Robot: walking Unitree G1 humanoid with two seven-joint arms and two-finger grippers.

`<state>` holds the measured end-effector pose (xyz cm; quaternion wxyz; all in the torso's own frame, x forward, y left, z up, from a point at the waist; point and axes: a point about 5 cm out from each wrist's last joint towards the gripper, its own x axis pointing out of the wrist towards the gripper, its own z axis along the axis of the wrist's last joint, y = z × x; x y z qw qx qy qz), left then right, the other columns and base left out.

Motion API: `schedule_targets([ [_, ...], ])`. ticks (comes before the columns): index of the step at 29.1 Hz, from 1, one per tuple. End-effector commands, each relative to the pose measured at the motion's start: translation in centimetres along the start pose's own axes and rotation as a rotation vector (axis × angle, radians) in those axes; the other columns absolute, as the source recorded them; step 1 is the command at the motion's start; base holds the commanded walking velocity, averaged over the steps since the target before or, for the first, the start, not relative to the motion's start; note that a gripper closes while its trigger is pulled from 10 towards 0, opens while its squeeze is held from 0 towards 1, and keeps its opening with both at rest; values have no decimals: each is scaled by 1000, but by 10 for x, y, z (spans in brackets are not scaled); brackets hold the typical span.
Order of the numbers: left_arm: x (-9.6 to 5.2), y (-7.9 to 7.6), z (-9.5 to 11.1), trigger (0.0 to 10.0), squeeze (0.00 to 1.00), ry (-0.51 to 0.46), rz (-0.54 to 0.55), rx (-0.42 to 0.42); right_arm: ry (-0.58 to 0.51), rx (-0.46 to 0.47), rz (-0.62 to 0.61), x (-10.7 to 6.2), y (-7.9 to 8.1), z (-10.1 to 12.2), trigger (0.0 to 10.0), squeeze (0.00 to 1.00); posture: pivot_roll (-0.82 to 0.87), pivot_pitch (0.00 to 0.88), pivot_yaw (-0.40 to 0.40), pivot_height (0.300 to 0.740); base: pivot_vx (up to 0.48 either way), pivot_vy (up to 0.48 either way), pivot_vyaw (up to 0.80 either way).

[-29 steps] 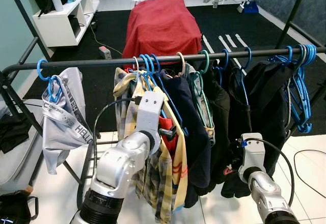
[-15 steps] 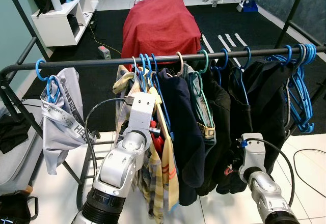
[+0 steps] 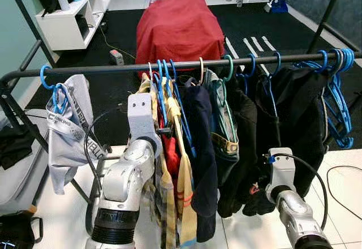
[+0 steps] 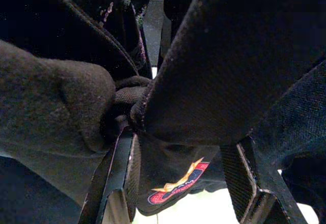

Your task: Hang hanger

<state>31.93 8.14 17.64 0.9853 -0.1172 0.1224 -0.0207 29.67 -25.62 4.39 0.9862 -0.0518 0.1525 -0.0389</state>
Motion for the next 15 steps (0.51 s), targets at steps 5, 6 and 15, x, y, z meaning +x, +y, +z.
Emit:
schedule_targets([
  [5,3,14,-7,10000,0,22,111,43,14,-2,3,-2,0,-4,10000,0,-126,133,47,740,0,0,0],
  [6,3,18,-11,10000,0,35,140,62,14,-3,3,-3,0,-5,10000,0,-127,132,48,740,0,0,0],
  [15,1,-3,12,10000,0,-73,-63,-137,16,-6,0,-4,-3,-6,10000,0,-130,129,48,740,0,0,0],
])
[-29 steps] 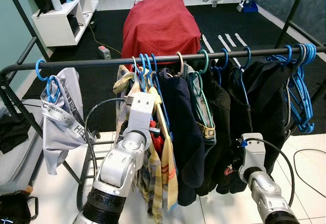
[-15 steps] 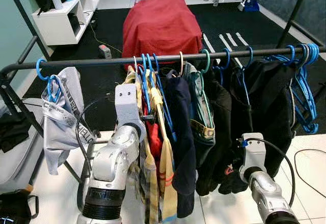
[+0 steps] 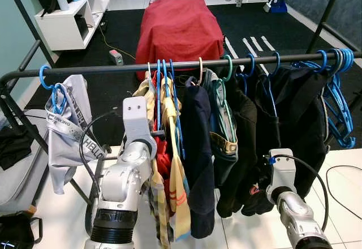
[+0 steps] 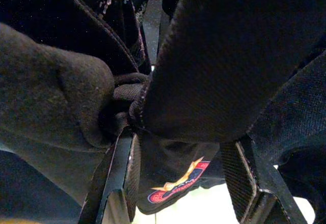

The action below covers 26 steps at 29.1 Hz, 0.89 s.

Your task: Hang hanger

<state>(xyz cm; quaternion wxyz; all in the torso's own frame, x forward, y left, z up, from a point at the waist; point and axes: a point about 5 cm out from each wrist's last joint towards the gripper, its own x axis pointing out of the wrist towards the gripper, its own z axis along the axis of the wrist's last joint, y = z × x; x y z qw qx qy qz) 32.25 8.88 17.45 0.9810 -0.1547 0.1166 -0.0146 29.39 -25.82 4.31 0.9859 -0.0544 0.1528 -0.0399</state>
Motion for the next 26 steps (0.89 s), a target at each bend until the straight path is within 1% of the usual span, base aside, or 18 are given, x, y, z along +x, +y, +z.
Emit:
schedule_targets([
  [1,-2,-11,10,10000,0,-57,-67,-61,15,-1,3,-2,-1,-4,10000,0,-130,129,48,740,0,0,0],
  [4,-3,-12,16,10000,0,-96,-84,-73,15,0,3,-2,-1,-4,10000,0,-130,129,48,740,0,0,0],
  [6,-4,-12,20,10000,0,-131,-83,-54,15,0,4,-2,0,-4,10000,0,-129,131,48,740,0,0,0],
  [11,-4,-10,20,10000,0,-132,-62,-45,16,0,5,-2,0,-4,10000,0,-126,132,47,740,0,0,0],
  [13,-2,-4,16,10000,0,-114,-28,0,16,0,6,-3,1,-4,10000,0,-128,134,48,740,0,0,0],
  [14,-2,-4,16,10000,0,-114,-28,0,16,0,6,-3,1,-4,10000,0,-128,134,48,740,0,0,0],
  [15,0,-1,11,10000,0,-92,-3,58,16,0,5,-3,1,-5,10000,0,-128,134,48,740,0,0,0],
  [16,1,2,3,10000,0,-48,17,119,16,0,3,-3,0,-5,10000,0,-128,136,49,740,0,0,0],
  [17,1,2,3,10000,0,-48,17,119,16,0,3,-3,0,-5,10000,0,-128,136,49,740,0,0,0],
  [18,1,4,-3,10000,0,-18,29,156,16,0,1,-3,0,-5,10000,0,-128,136,49,740,0,0,0],
  [20,1,8,-12,10000,0,31,49,167,15,2,-1,-4,0,-5,10000,0,-130,140,51,740,0,0,0],
  [26,1,7,-15,10000,0,42,35,158,14,2,-3,-4,-1,-5,10000,0,-128,140,51,740,0,0,0],
])
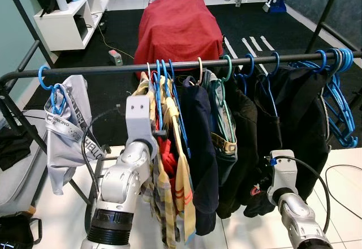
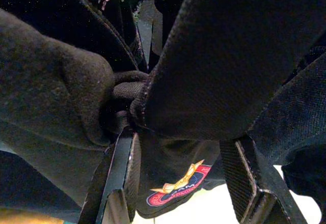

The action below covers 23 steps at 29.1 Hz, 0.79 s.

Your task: Hang hanger

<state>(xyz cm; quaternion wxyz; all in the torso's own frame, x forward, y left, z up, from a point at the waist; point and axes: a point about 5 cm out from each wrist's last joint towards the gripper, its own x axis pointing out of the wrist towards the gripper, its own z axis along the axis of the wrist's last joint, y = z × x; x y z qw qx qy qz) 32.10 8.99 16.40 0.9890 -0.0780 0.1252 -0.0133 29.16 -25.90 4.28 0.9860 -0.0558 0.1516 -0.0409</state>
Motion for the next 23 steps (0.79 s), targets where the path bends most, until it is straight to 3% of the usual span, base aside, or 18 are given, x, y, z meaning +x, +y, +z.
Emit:
schedule_targets([
  [1,0,0,-8,10000,0,35,2,27,18,5,-2,-2,0,-4,10000,0,-129,142,52,740,0,0,0],
  [8,-1,-1,-6,10000,0,31,0,10,21,6,-5,-2,0,-4,10000,0,-128,142,51,740,0,0,0],
  [9,-1,-4,2,10000,0,1,-30,-45,21,6,-5,-2,0,-4,10000,0,-127,142,51,740,0,0,0],
  [10,-1,-4,2,10000,0,1,-30,-45,21,6,-5,-2,0,-4,10000,0,-127,142,51,740,0,0,0],
  [11,-4,-11,16,10000,0,-67,-105,-131,21,7,-4,-1,1,-4,10000,0,-125,142,50,740,0,0,0],
  [12,-4,-11,16,10000,0,-67,-105,-131,21,7,-4,-1,1,-4,10000,0,-125,142,50,740,0,0,0],
  [13,-9,-14,42,10000,0,-194,-179,-260,21,9,-3,-1,1,-4,10000,0,-126,143,51,740,0,0,0],
  [19,-8,-5,45,10000,0,-220,-141,-275,21,10,-2,-1,2,-4,10000,0,-123,144,53,740,0,0,0],
  [23,-4,11,33,10000,0,-177,-40,-208,23,9,-2,-1,2,-4,10000,0,-122,146,51,740,0,0,0],
])
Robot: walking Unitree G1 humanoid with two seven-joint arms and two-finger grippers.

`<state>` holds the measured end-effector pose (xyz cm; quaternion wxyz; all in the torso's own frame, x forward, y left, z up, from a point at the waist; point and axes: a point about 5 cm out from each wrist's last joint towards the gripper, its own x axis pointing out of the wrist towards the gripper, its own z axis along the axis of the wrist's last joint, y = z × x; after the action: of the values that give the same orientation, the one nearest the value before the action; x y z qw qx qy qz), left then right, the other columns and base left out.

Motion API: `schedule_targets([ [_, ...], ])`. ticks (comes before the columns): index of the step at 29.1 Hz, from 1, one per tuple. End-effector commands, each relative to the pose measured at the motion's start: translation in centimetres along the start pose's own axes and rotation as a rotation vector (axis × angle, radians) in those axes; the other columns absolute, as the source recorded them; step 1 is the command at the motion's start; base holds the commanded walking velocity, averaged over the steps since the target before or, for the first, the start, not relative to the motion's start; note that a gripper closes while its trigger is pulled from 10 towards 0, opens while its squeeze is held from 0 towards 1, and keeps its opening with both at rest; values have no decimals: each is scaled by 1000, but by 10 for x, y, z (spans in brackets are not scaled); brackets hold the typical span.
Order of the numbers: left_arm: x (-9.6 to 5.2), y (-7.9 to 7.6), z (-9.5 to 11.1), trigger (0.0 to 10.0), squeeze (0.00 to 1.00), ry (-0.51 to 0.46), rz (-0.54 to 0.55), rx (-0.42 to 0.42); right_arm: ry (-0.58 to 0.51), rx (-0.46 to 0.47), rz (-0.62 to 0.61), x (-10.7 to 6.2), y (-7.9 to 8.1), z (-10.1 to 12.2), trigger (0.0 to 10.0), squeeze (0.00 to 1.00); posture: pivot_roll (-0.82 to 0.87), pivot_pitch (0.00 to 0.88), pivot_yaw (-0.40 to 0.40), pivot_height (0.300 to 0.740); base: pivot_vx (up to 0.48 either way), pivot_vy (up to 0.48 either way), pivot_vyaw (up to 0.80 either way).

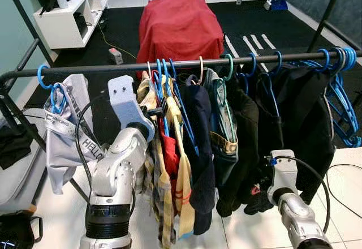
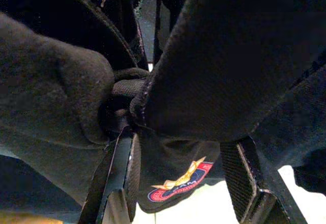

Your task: Hang hanger

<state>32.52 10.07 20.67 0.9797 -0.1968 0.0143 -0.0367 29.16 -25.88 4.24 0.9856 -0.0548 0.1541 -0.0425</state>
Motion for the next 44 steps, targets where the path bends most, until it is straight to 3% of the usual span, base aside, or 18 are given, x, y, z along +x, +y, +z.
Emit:
schedule_targets([
  [1,0,10,-9,10000,0,35,56,25,17,7,1,-2,1,-4,10000,0,-122,146,51,740,0,0,0],
  [5,-2,14,-14,10000,0,59,79,70,19,5,1,-2,1,-4,10000,0,-123,147,51,740,0,0,0],
  [6,-3,14,-16,1843,0,63,73,111,19,5,1,-2,1,-4,10000,0,-122,145,52,740,0,0,0],
  [7,-3,14,-16,1843,0,63,73,111,19,5,1,-2,1,-4,10000,0,-122,145,52,740,0,0,0],
  [8,-4,12,-17,0,0,65,53,135,18,4,0,-2,1,-4,10000,0,-122,145,53,740,0,0,0],
  [10,-6,8,-19,0,0,73,21,161,18,3,0,-2,0,-4,10000,0,-121,142,52,740,0,0,0],
  [11,-8,6,-21,2510,0,84,1,171,17,3,0,-2,0,-4,10000,0,-121,142,52,740,0,0,0],
  [14,-9,5,-22,2510,0,91,-11,178,17,3,0,-2,0,-4,10000,0,-121,142,52,740,0,0,0],
  [15,-10,3,-24,10000,0,100,-30,181,17,2,-1,-2,0,-4,10000,0,-122,142,54,740,0,0,0],
  [23,-19,-1,-34,10000,0,152,-65,218,17,1,-2,-1,-1,-4,10000,0,-119,139,55,740,0,0,0],
  [24,-21,-2,-35,10000,608,154,-68,222,17,2,-2,-1,0,-4,10000,0,-119,139,55,740,0,0,0],
  [25,-23,-4,-35,10000,1000,156,-73,220,17,2,-2,-1,0,-4,10000,0,-118,140,55,740,0,0,0],
  [28,-25,-7,-34,10000,1000,162,-80,216,18,2,-2,-1,0,-4,10000,0,-118,141,56,740,0,0,0],
  [29,-29,-12,-35,10000,475,196,-106,226,19,4,-4,-2,-1,-5,10000,0,-116,143,57,740,0,0,0],
  [30,-29,-12,-35,10000,475,196,-106,226,19,4,-4,-2,-1,-5,10000,0,-116,143,57,740,0,0,0],
  [31,-32,-15,-38,10000,0,222,-107,252,20,5,-4,-2,0,-5,10000,0,-112,145,56,740,0,0,0],
  [44,-33,-11,-67,10000,0,390,-13,333,18,14,-10,-2,2,-6,10000,0,-116,147,64,740,0,0,0],
])
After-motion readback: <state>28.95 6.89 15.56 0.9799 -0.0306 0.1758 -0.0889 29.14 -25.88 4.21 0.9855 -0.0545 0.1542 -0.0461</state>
